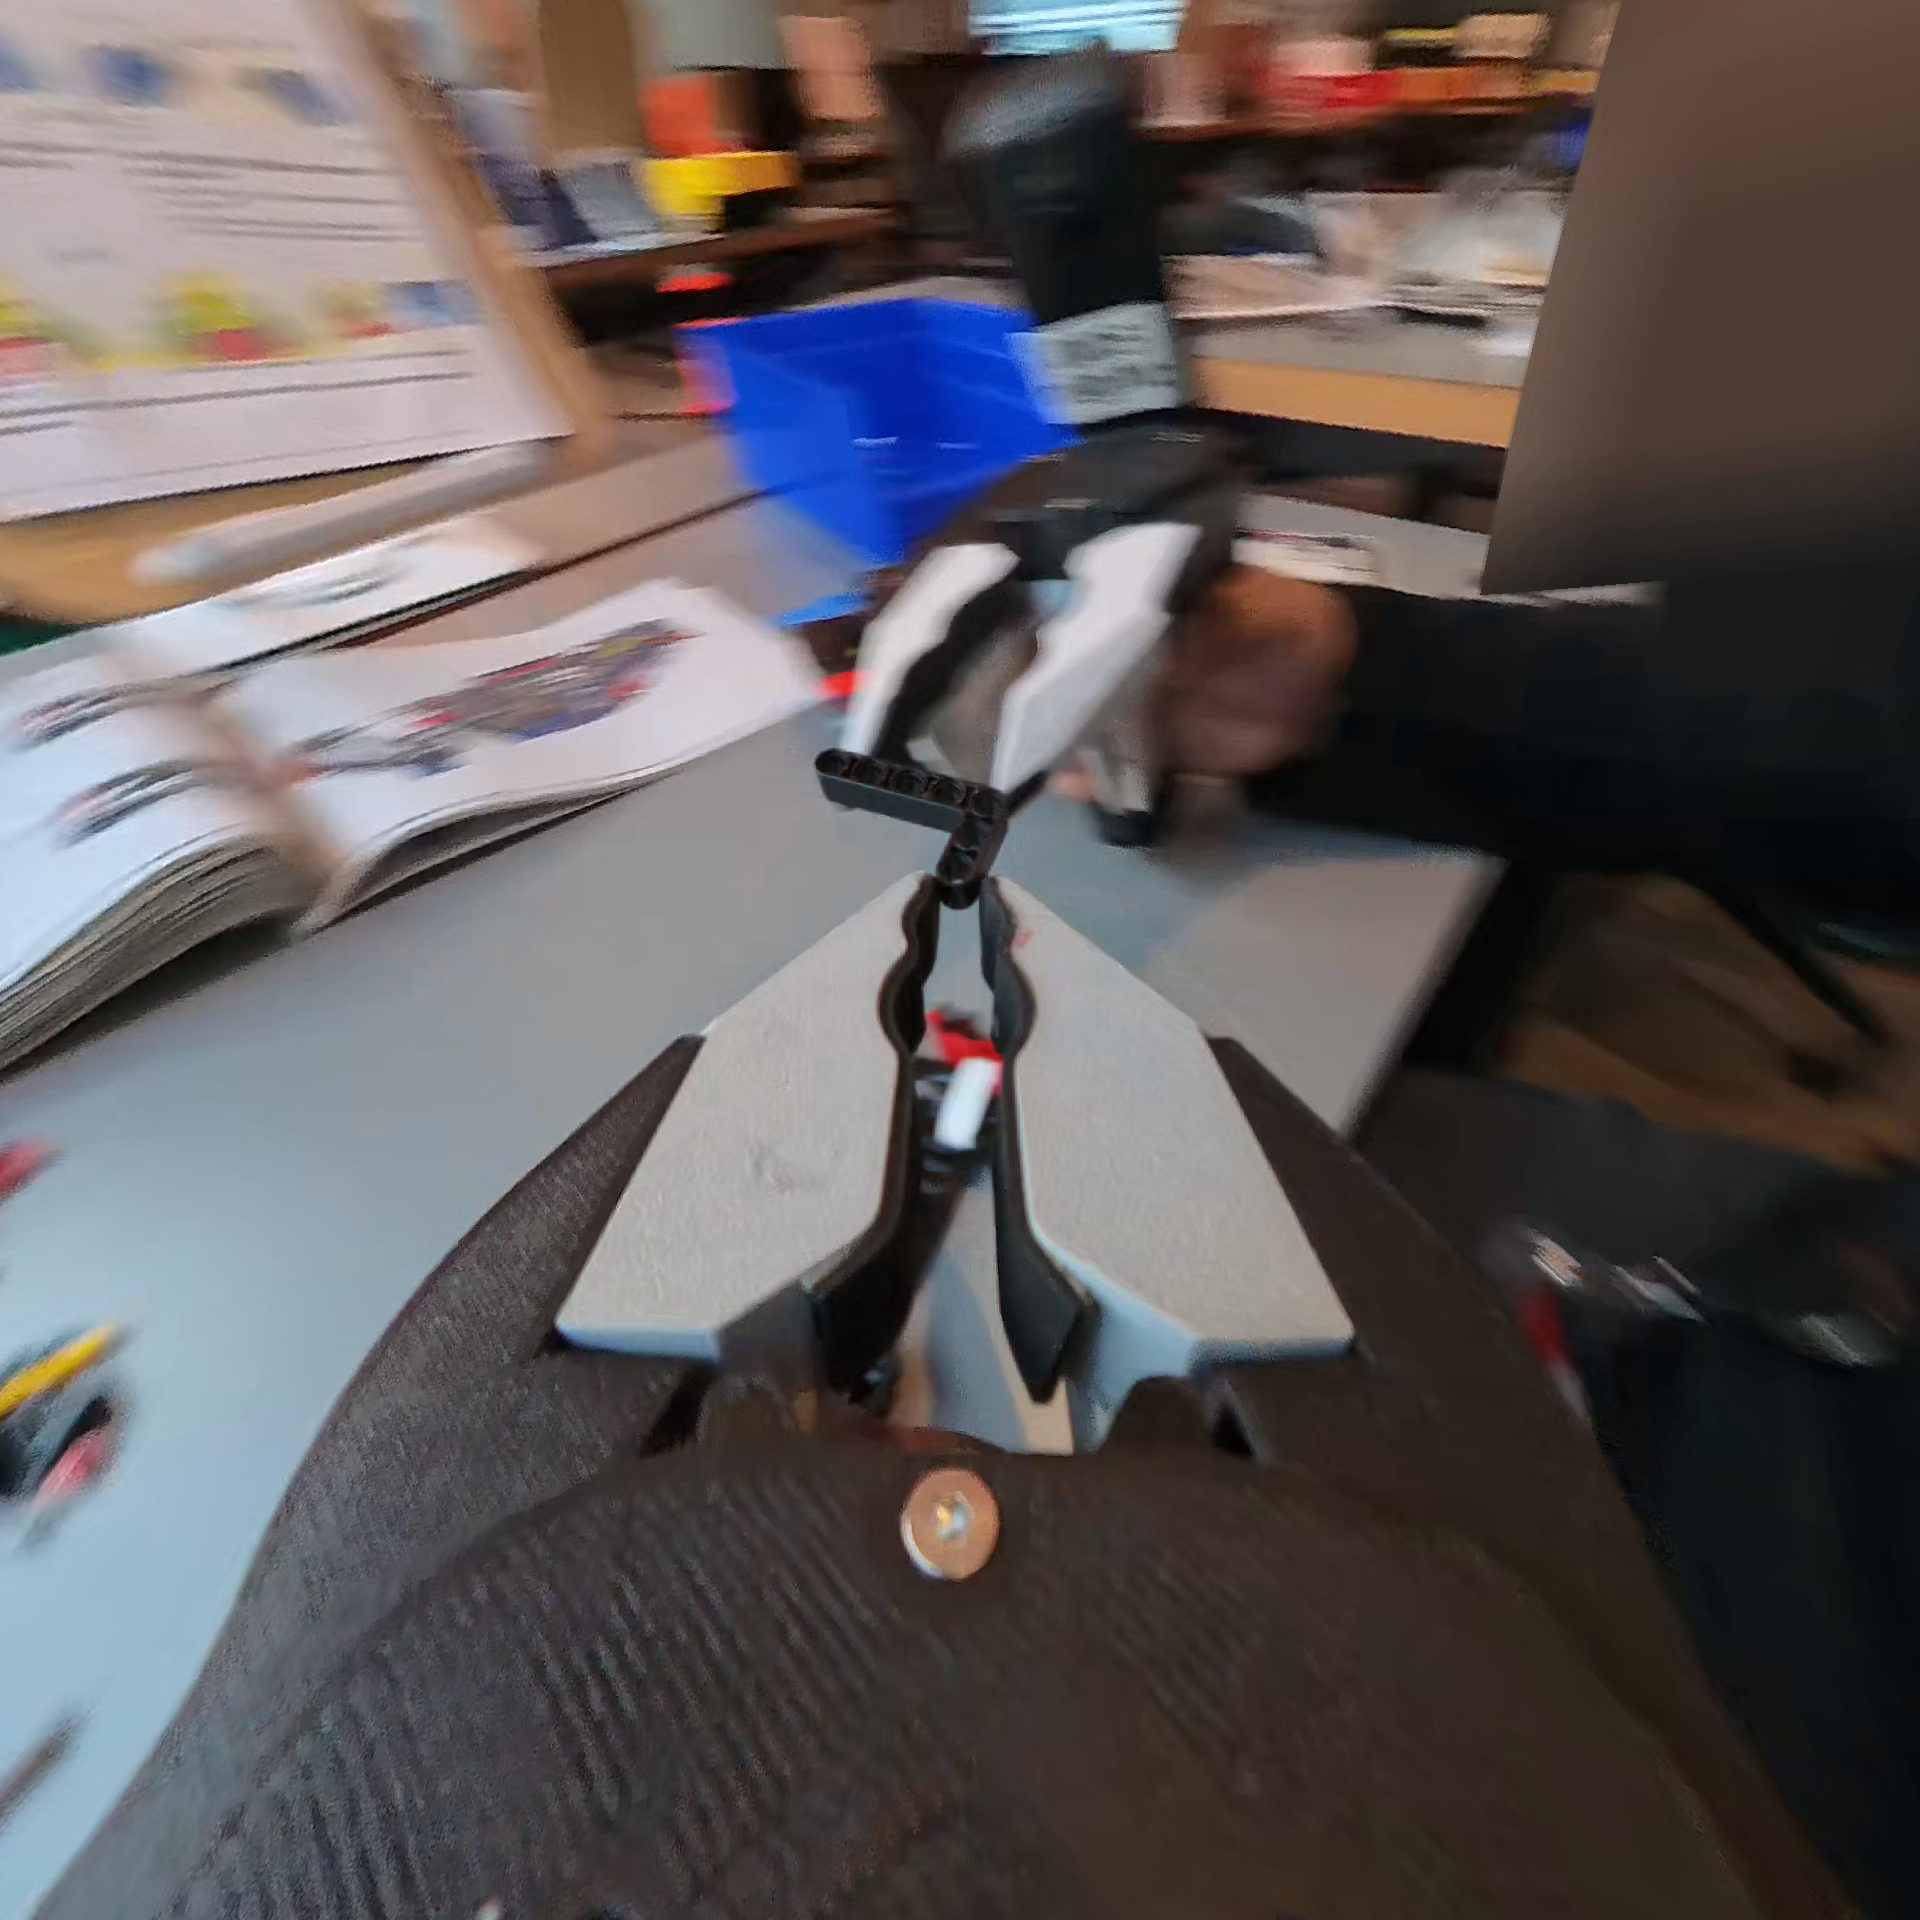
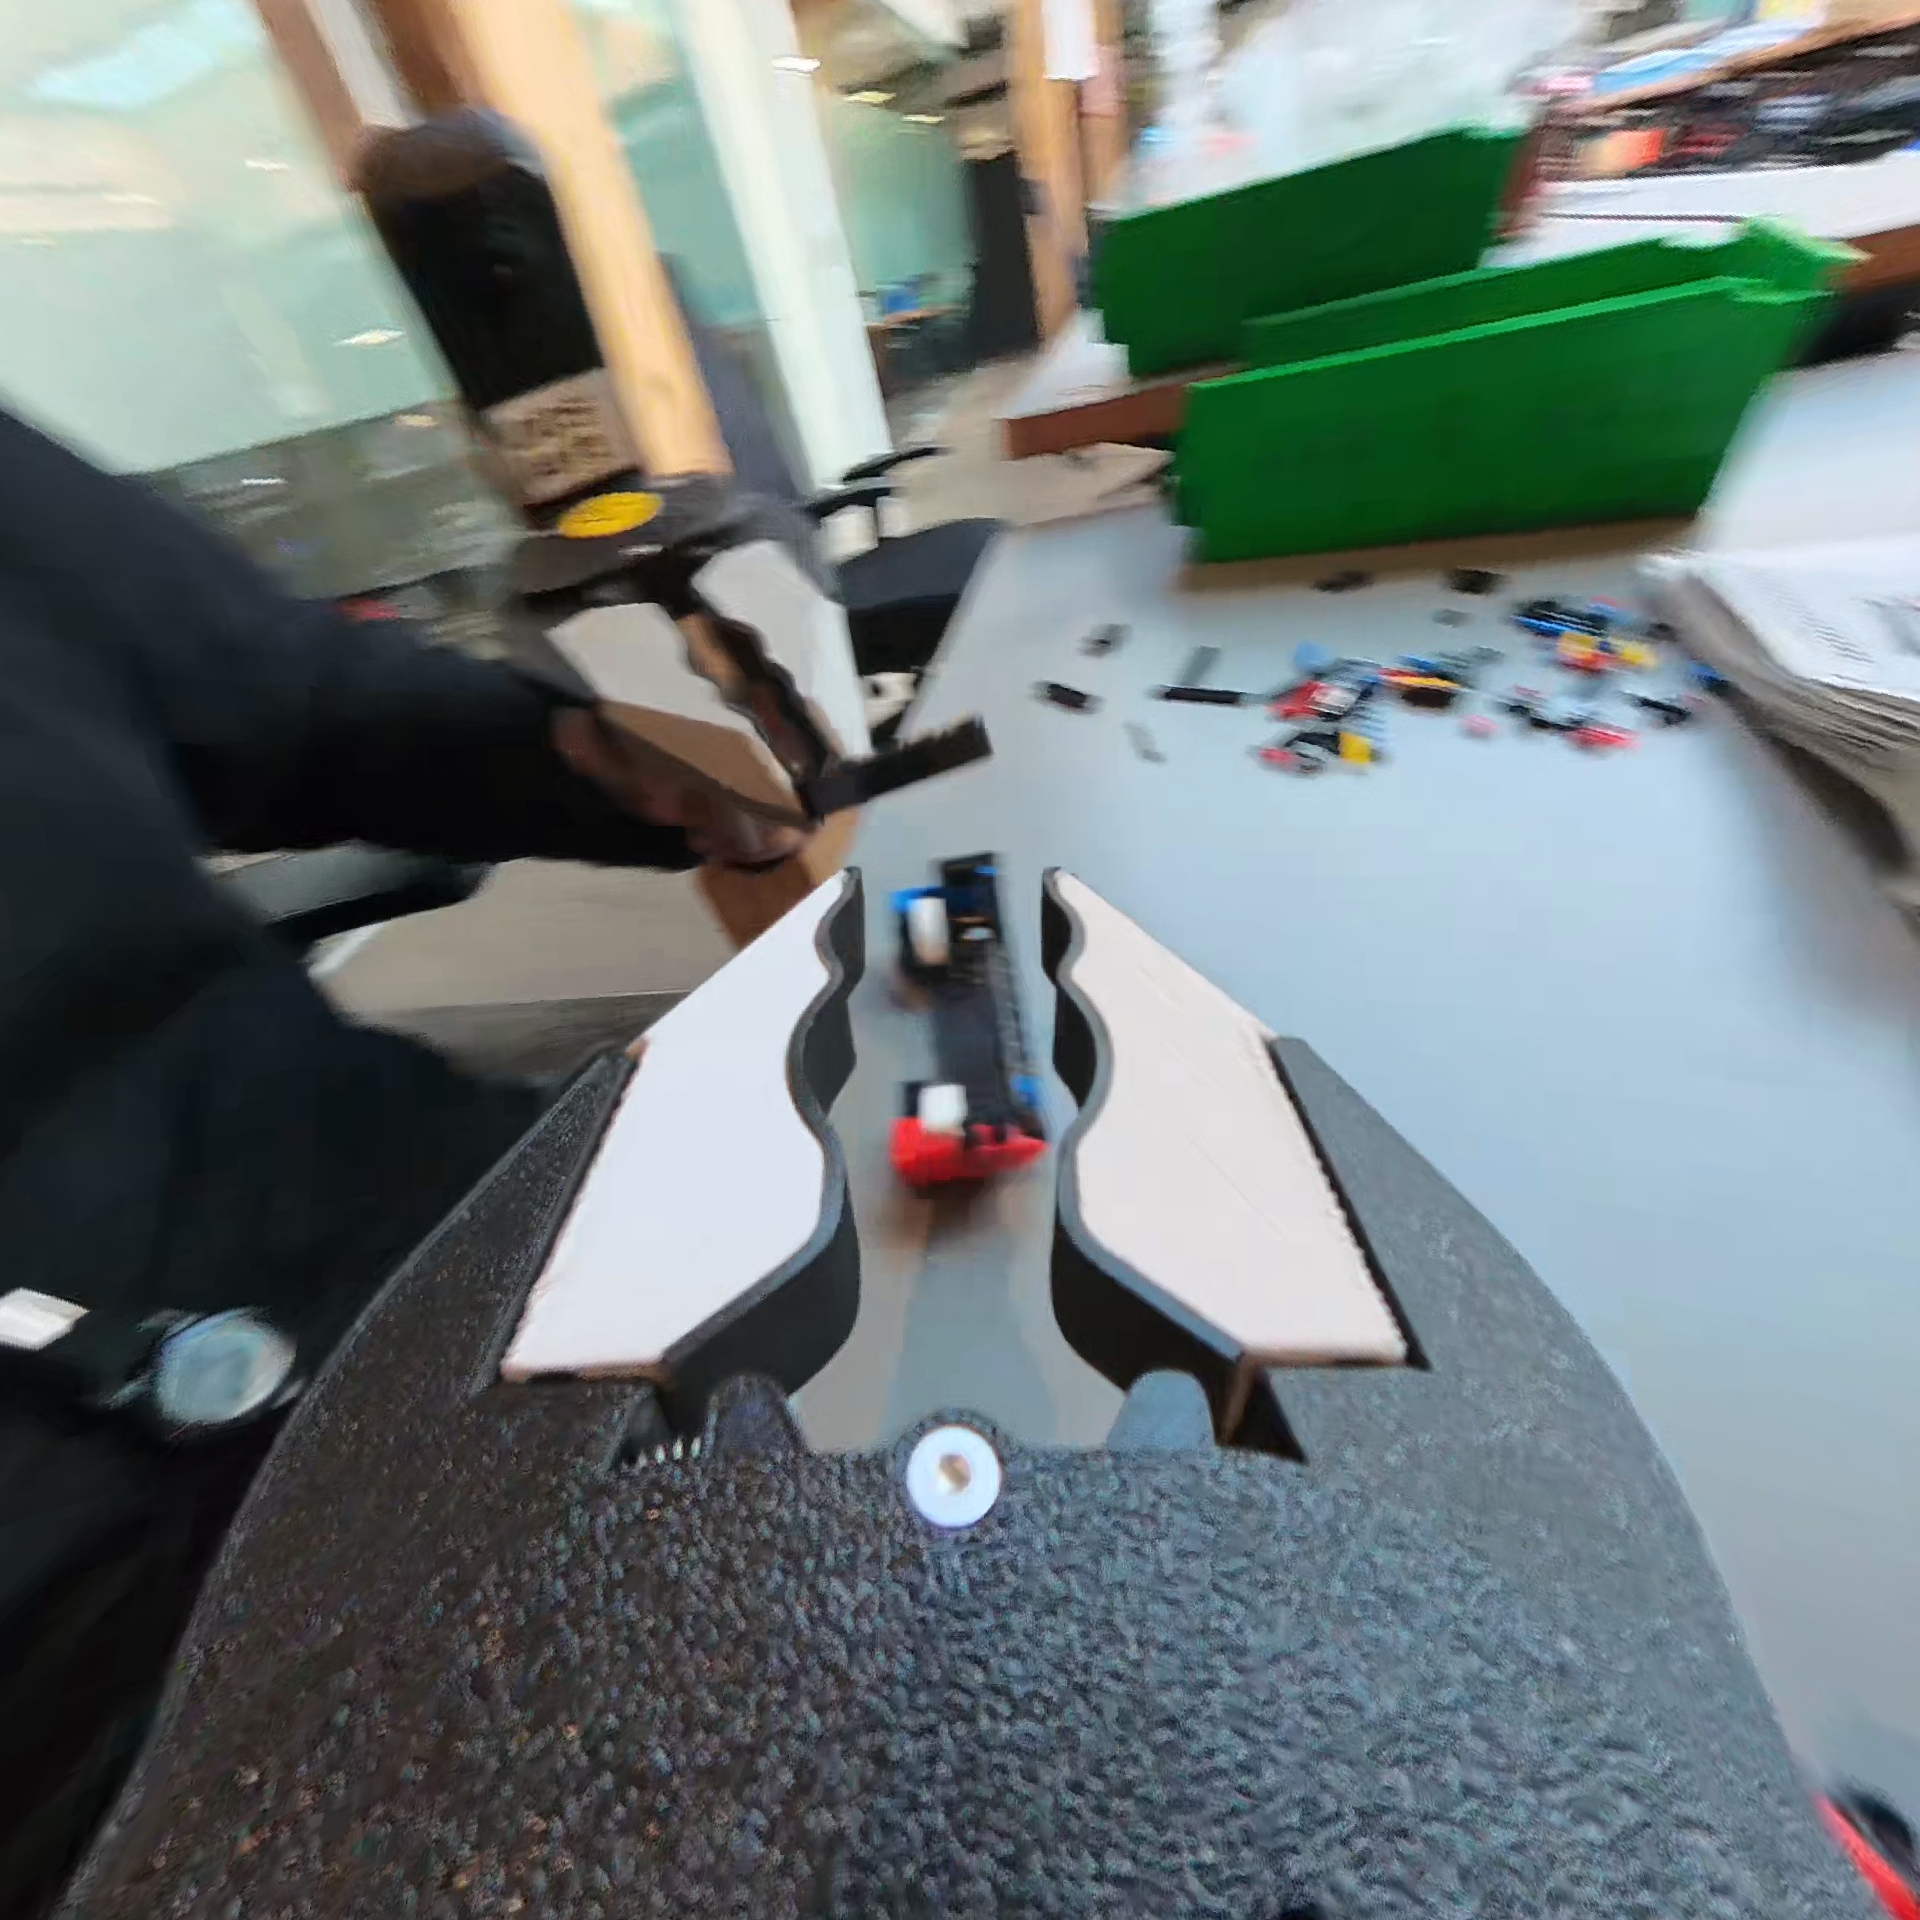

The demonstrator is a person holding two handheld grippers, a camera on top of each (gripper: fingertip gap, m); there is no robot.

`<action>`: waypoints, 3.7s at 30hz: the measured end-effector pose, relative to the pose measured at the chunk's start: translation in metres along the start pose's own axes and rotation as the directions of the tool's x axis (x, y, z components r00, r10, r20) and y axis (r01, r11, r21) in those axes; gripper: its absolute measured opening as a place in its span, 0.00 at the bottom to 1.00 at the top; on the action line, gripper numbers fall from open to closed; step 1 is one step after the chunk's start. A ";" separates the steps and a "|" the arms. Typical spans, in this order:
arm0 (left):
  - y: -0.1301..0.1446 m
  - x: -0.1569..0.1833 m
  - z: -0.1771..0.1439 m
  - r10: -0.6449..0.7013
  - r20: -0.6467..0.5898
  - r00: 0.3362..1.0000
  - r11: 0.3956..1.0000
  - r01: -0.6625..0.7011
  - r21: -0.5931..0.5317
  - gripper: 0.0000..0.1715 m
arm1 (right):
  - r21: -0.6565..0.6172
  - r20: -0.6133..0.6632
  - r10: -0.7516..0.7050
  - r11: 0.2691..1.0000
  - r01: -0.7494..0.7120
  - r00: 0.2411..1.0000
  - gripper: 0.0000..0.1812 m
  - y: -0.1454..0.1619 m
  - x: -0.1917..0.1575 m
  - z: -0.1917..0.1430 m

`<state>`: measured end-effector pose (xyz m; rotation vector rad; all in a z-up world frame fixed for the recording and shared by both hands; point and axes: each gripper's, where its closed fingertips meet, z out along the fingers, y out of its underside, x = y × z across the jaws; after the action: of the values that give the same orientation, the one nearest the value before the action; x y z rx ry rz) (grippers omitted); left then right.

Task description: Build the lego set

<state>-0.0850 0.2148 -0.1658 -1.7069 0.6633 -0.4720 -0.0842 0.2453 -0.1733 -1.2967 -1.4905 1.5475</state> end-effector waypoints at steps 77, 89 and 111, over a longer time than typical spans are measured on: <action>0.073 -0.019 0.038 0.033 -0.345 0.938 0.865 -0.199 -0.461 0.03 | -0.462 -0.052 -0.359 0.836 0.296 0.932 0.13 0.072 0.014 0.009; 0.073 -0.017 0.034 0.072 -0.354 0.932 0.847 -0.244 -0.471 0.03 | -0.329 -0.123 0.372 0.860 -0.391 0.920 0.21 0.069 0.016 -0.006; 0.077 -0.019 0.034 0.056 -0.354 0.934 0.834 -0.238 -0.498 0.03 | -0.240 -0.076 0.763 0.611 -0.754 0.642 0.14 0.073 0.011 0.013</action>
<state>-0.0917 0.2401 -0.2480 -2.0974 1.2573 -0.4920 -0.0861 0.2388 -0.2479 -2.2842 -1.2192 1.9171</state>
